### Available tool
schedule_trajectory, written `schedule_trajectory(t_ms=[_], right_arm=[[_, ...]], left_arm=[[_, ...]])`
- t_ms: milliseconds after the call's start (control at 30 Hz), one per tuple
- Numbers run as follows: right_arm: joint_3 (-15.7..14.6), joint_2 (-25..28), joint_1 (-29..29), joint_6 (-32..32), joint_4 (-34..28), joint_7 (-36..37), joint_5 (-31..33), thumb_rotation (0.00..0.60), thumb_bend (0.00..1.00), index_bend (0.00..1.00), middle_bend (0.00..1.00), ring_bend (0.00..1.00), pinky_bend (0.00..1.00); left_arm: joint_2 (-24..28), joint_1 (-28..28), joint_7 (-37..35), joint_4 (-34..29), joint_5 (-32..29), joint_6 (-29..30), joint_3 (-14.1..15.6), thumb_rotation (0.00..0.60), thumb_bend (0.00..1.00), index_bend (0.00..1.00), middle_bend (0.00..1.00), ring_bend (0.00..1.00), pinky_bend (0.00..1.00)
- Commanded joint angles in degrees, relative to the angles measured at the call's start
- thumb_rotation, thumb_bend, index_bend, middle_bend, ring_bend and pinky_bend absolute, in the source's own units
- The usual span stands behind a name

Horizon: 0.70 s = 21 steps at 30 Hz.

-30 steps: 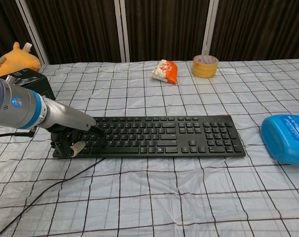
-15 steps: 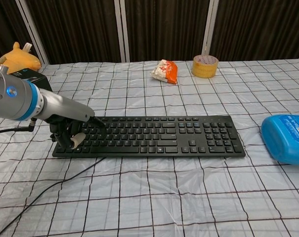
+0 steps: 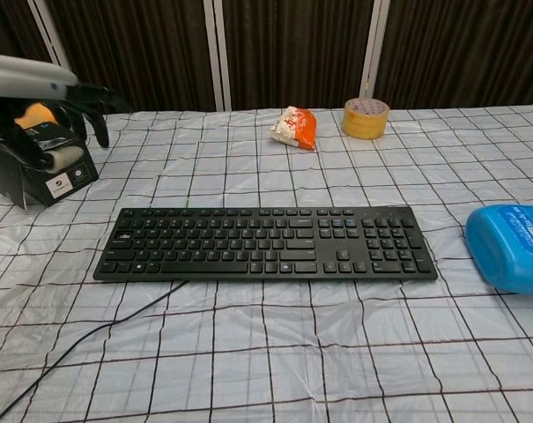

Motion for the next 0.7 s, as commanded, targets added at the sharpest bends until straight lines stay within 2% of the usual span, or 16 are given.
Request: schedule_trajectory(t_ms=[33, 133, 300, 467, 700], right_arm=[[0.0, -0.1, 0.0, 0.2, -0.1, -0.4, -0.2, 0.600, 0.05, 0.03, 0.00, 0.00, 0.00], [-0.1, -0.1, -0.1, 0.5, -0.1, -0.8, -0.5, 0.600, 0.05, 0.03, 0.00, 0.00, 0.00], [-0.1, -0.1, -0.2, 0.8, 0.1, -1.0, -0.7, 0.600, 0.05, 0.03, 0.00, 0.00, 0.00], [-0.2, -0.4, -0.1, 1.5, 0.6, -1.2, -1.9, 0.600, 0.05, 0.03, 0.00, 0.00, 0.00], [-0.3, -1.0, -0.2, 2.1, 1.5, -1.0, -2.8, 0.600, 0.05, 0.03, 0.00, 0.00, 0.00]], left_arm=[[3.2, 15.1, -4.7, -3.2, 17.8, 15.9, 7.3, 0.600, 0.19, 0.00, 0.00, 0.00, 0.00], [2.6, 21.7, -3.7, 0.0, 24.7, 22.2, 11.1, 0.600, 0.06, 0.00, 0.00, 0.00, 0.00], [0.4, 30.7, -4.3, 7.0, 32.3, 30.1, 13.9, 0.600, 0.03, 0.00, 0.00, 0.00, 0.00], [-3.2, 38.1, -8.4, 16.5, 34.9, 33.3, 13.2, 0.600, 0.02, 0.00, 0.00, 0.00, 0.00], [-4.2, 42.2, -11.5, 21.3, 36.2, 31.5, 10.7, 0.600, 0.02, 0.00, 0.00, 0.00, 0.00]])
